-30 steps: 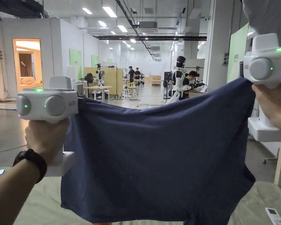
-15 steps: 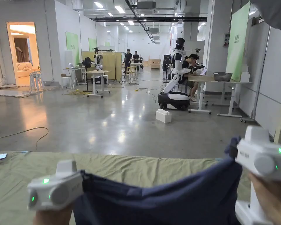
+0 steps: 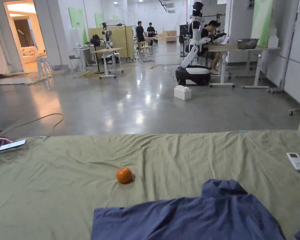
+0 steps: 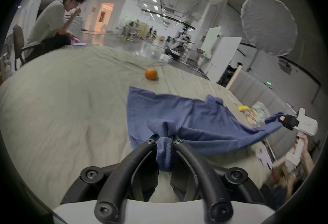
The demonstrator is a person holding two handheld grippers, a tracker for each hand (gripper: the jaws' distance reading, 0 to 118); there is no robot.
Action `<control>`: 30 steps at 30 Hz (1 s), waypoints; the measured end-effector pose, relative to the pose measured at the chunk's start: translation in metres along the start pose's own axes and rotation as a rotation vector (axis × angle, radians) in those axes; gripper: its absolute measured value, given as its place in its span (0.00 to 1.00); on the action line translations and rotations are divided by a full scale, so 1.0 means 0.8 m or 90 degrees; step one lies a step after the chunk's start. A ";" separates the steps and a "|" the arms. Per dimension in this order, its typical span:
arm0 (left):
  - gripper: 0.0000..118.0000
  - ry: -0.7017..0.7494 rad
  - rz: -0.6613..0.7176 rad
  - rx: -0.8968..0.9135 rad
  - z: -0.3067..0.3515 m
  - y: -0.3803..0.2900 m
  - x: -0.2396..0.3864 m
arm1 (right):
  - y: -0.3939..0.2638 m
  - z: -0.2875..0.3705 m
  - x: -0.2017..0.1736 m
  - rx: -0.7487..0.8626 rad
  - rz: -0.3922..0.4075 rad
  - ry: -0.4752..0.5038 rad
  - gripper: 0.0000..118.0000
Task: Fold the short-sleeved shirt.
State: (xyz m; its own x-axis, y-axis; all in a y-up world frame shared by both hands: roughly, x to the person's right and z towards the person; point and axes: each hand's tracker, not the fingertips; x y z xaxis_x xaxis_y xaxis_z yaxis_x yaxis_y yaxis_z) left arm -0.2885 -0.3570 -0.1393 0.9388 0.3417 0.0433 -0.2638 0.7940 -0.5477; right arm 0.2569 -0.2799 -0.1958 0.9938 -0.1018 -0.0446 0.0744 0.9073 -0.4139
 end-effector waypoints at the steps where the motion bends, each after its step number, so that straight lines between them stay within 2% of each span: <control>1: 0.09 -0.028 -0.009 -0.005 0.020 -0.013 0.005 | -0.016 0.019 0.000 -0.007 -0.016 -0.003 0.02; 2: 0.09 0.010 -0.015 -0.011 0.032 -0.022 0.004 | -0.031 0.034 0.001 -0.019 -0.037 -0.001 0.02; 4: 0.09 0.000 0.012 -0.016 0.054 -0.039 -0.005 | -0.062 0.056 0.011 -0.042 -0.047 -0.005 0.02; 6: 0.09 0.007 0.018 -0.050 0.057 -0.062 -0.030 | -0.086 0.070 0.010 -0.083 -0.041 -0.012 0.02; 8: 0.09 0.013 -0.022 -0.075 0.058 -0.082 -0.034 | -0.115 0.075 0.014 -0.115 -0.025 -0.015 0.02; 10: 0.09 0.001 -0.025 -0.107 0.058 -0.093 -0.027 | -0.132 0.072 0.014 -0.163 -0.021 -0.018 0.02; 12: 0.09 0.012 -0.036 -0.111 0.053 -0.103 -0.027 | -0.140 0.079 0.007 -0.168 -0.040 -0.018 0.02; 13: 0.09 0.018 -0.034 -0.127 0.046 -0.109 -0.036 | -0.145 0.074 0.007 -0.202 -0.046 -0.011 0.02; 15: 0.10 0.019 -0.019 -0.128 0.042 -0.115 -0.043 | -0.152 0.066 0.007 -0.217 -0.045 -0.016 0.02; 16: 0.14 0.021 -0.008 -0.130 0.042 -0.117 -0.047 | -0.158 0.062 0.012 -0.242 -0.060 -0.001 0.02; 17: 0.24 0.028 -0.006 -0.130 0.051 -0.111 -0.017 | -0.160 0.057 0.015 -0.260 -0.088 -0.001 0.03; 18: 0.44 0.038 -0.001 -0.130 0.054 -0.111 -0.014 | -0.161 0.053 0.018 -0.279 -0.108 -0.002 0.13; 19: 0.59 0.061 0.019 -0.139 0.056 -0.109 -0.016 | -0.162 0.047 0.023 -0.304 -0.125 -0.006 0.36; 20: 0.70 0.077 0.026 -0.138 0.060 -0.110 -0.018 | -0.177 0.041 0.042 -0.319 -0.140 -0.018 0.64; 21: 0.75 0.084 0.024 -0.126 0.074 -0.114 -0.036 | -0.182 0.041 0.049 -0.310 -0.147 -0.023 0.86; 24: 0.76 0.177 -0.008 -0.068 0.102 -0.113 -0.033 | -0.182 0.061 0.064 -0.248 -0.181 -0.051 0.82; 26: 0.76 0.203 -0.009 -0.014 0.127 -0.103 -0.018 | -0.172 0.079 0.072 -0.195 -0.187 -0.012 0.82; 28: 0.76 0.204 -0.023 0.053 0.157 -0.084 0.008 | -0.157 0.103 0.068 -0.143 -0.167 -0.007 0.84; 30: 0.76 0.228 -0.050 0.127 0.182 -0.070 0.024 | -0.134 0.128 0.056 -0.079 -0.121 -0.009 0.88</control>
State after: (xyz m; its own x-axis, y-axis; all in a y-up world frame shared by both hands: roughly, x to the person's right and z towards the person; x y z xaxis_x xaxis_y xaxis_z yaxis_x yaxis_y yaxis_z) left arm -0.2881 -0.3217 0.0138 0.9663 0.1071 -0.2341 -0.1923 0.9049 -0.3797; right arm 0.3022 -0.3396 -0.0606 0.9641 -0.2593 0.0564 0.2499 0.8153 -0.5223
